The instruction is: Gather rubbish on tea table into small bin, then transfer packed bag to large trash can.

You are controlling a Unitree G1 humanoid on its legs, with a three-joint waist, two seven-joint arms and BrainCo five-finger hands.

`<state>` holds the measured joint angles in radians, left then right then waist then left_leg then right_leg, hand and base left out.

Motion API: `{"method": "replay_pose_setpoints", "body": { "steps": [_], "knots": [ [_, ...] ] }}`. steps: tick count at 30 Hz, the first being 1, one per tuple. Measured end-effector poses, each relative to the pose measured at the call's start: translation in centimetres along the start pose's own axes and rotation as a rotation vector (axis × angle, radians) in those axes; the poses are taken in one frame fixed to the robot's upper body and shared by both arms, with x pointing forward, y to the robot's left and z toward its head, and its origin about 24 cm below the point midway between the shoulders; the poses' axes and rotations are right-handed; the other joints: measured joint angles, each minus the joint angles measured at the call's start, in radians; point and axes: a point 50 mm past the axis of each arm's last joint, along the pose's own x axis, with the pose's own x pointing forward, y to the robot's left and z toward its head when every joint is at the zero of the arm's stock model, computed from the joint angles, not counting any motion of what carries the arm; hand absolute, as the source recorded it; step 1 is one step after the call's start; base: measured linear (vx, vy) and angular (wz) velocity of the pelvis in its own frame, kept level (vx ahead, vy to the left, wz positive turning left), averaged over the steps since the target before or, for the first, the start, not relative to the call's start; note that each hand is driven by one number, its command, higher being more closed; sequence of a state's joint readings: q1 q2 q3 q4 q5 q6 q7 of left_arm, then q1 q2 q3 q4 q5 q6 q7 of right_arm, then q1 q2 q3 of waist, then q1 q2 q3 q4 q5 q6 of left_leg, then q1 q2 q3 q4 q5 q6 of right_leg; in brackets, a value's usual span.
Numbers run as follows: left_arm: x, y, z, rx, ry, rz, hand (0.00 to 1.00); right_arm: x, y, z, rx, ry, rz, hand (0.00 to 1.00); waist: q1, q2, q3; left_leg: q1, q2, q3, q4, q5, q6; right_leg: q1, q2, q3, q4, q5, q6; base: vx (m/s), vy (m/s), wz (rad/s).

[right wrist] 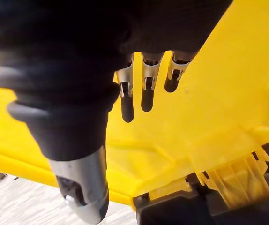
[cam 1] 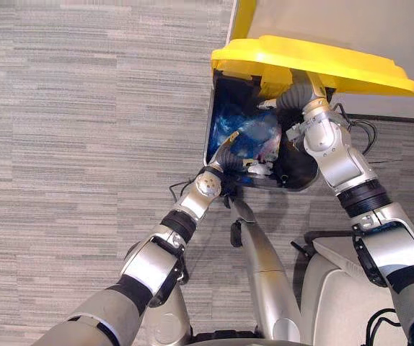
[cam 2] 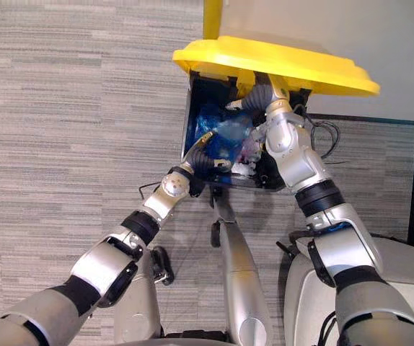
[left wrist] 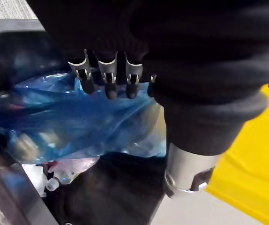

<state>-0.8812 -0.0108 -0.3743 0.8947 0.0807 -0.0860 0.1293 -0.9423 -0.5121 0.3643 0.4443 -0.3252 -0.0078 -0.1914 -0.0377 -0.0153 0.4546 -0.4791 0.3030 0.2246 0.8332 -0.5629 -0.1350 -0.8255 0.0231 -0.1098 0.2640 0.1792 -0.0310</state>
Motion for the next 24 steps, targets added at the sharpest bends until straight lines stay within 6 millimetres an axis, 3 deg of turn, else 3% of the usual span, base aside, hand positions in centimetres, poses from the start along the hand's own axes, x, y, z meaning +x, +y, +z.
{"method": "replay_pose_setpoints", "body": {
  "steps": [8, 11, 13, 16, 19, 24],
  "knots": [
    [-0.2, -0.3, 0.7, 0.000, -0.044, -0.036, 0.00, -2.1, 2.2, -2.0, -0.013, 0.061, 0.087, 0.00, 0.010, 0.002, -0.001, 0.072, -0.009, -0.005, -0.070, 0.029, -0.015, 0.058, -0.007, -0.016, -0.008, -0.010, -0.013, 0.04, -0.020, 0.07],
    [-0.8, -0.4, 1.0, -0.049, -0.085, -0.034, 0.00, -3.8, 3.7, -3.4, -0.020, 0.111, 0.135, 0.00, 0.026, 0.015, -0.011, 0.112, -0.013, -0.012, -0.107, 0.045, -0.021, 0.089, -0.009, -0.027, -0.008, -0.021, -0.023, 0.07, -0.028, 0.11],
    [-1.5, -0.3, 0.1, -0.083, -0.079, -0.024, 0.00, -5.3, 4.9, -4.2, -0.001, 0.146, 0.166, 0.00, 0.035, 0.020, -0.018, 0.145, -0.025, -0.016, -0.143, 0.064, -0.024, 0.113, -0.015, -0.033, -0.008, -0.031, -0.022, 0.06, -0.029, 0.16],
    [-2.9, 0.3, -2.4, -0.135, -0.022, -0.003, 0.00, -8.2, 6.2, -5.7, 0.044, 0.217, 0.198, 0.00, 0.053, 0.021, -0.026, 0.208, -0.042, -0.024, -0.207, 0.094, -0.029, 0.161, -0.029, -0.044, -0.010, -0.046, -0.017, 0.04, -0.046, 0.20],
    [-5.4, 1.9, -6.3, -0.207, 0.069, 0.065, 0.00, -11.2, 7.6, -7.6, 0.067, 0.324, 0.239, 0.00, 0.053, 0.013, -0.071, 0.236, -0.061, -0.040, -0.267, 0.116, -0.025, 0.186, -0.042, -0.054, -0.033, -0.056, -0.002, 0.02, -0.049, 0.20],
    [-12.3, 4.5, -13.9, -0.331, 0.298, 0.246, 0.00, -16.4, 8.0, -11.2, 0.084, 0.523, 0.269, 0.00, 0.053, 0.006, -0.110, 0.310, -0.092, -0.085, -0.375, 0.135, -0.004, 0.267, -0.041, -0.071, -0.120, -0.035, 0.019, 0.04, -0.020, 0.10]
  ]
}}
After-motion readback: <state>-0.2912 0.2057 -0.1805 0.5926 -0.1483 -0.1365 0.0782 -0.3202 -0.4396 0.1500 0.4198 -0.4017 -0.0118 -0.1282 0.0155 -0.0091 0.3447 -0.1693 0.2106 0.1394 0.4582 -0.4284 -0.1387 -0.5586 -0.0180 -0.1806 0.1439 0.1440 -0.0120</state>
